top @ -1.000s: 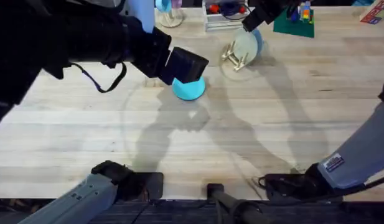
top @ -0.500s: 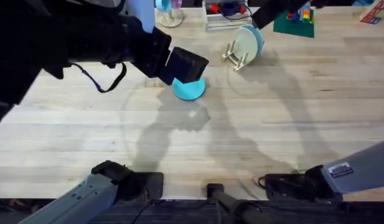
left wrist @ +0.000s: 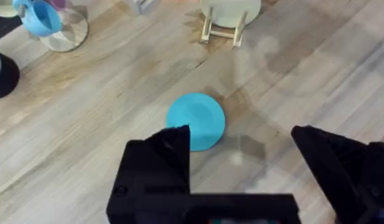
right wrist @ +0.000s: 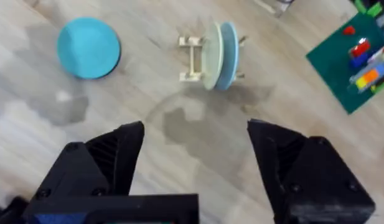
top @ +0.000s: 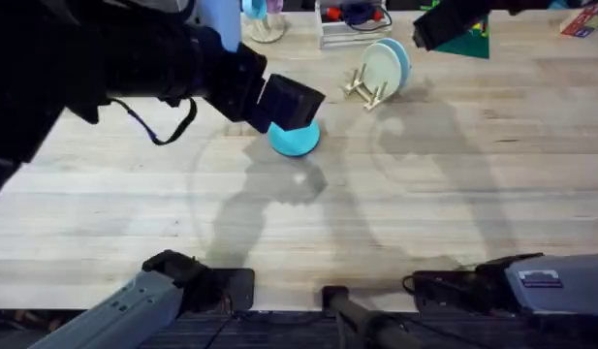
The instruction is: Pick up the plates from the table one by one and place each into a slot on the dish rack.
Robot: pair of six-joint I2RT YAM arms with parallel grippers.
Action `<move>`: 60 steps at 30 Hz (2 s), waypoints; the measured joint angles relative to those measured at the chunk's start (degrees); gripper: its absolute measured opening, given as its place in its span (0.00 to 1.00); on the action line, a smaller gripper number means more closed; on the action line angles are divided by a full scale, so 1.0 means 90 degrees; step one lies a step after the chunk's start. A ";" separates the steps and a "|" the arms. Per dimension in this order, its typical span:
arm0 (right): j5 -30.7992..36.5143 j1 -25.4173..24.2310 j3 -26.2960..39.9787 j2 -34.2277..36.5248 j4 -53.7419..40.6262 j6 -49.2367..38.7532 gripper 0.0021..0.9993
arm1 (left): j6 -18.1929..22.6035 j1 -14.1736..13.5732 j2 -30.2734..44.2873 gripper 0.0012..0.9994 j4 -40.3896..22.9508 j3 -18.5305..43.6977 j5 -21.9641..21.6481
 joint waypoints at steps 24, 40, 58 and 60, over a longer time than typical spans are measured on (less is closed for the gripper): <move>0.0000 0.0012 -0.1913 -0.0239 0.0075 0.1141 0.99 | 0.0000 0.0000 0.0000 0.99 -0.0347 0.0000 -0.0005; -0.0001 0.0012 -0.2079 -0.0239 0.0012 0.1305 1.00 | -0.0420 0.0588 0.0000 0.99 -0.0517 0.0000 0.0077; 0.0000 0.0012 -0.2079 -0.0238 -0.0136 0.1306 1.00 | -0.0301 0.1509 0.0501 0.04 -0.0755 0.0000 0.1400; -0.0002 0.0012 -0.2079 -0.0238 -0.0136 0.1306 1.00 | -0.0180 0.1694 0.0662 0.04 -0.0753 0.0000 0.1696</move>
